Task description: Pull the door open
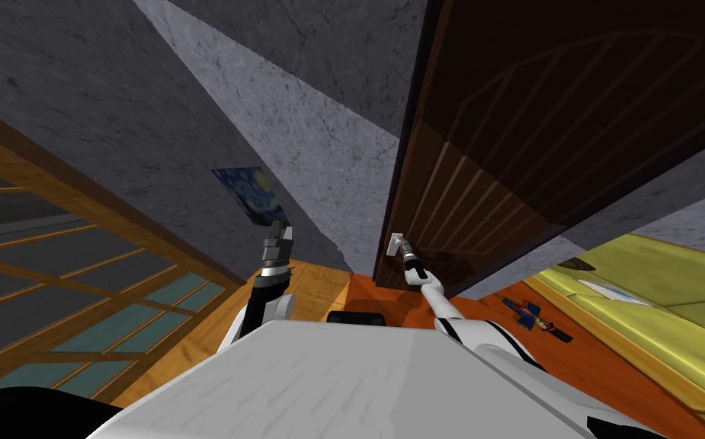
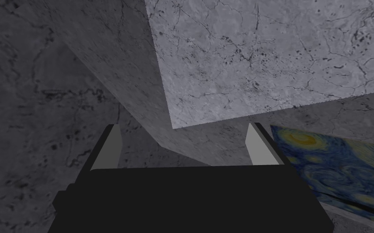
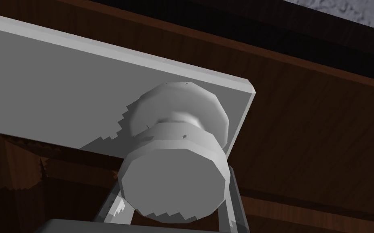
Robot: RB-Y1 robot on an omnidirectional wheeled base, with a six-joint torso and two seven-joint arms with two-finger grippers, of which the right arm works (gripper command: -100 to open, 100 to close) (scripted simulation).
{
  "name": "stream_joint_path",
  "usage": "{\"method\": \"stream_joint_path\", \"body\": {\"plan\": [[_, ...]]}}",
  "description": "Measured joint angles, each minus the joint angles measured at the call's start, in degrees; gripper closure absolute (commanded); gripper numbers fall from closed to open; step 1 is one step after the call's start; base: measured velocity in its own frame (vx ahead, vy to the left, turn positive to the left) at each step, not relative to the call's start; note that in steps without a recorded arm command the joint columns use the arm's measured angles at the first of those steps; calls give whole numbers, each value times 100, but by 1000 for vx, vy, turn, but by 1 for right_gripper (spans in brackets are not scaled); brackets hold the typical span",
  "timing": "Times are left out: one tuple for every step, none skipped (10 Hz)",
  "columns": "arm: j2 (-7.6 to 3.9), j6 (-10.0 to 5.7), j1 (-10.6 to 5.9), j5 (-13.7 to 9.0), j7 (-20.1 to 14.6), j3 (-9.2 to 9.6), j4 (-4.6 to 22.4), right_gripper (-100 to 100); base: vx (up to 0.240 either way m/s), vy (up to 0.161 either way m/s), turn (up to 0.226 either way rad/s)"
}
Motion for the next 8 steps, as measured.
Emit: {"method": "stream_joint_path", "body": {"plan": [[-2,21,13,-105,-142,6,-17,100,-43,-30,54],[0,30,20,-162,-245,14,-22,100,-52,-35,95],[-11,25,-10,-267,-390,27,27,100,-84,-41,154],[-30,23,-20,-413,-558,39,41,100,-59,-37,69],[-25,24,-24,-483,-690,48,47,100,-60,-45,84],[-21,61,11,-591,-843,63,-10,100,-42,-34,63],[-21,38,-2,-647,-963,78,41,100,-50,-23,86],[-28,43,-2,-752,-1116,89,44,100,-67,-38,127]]}}
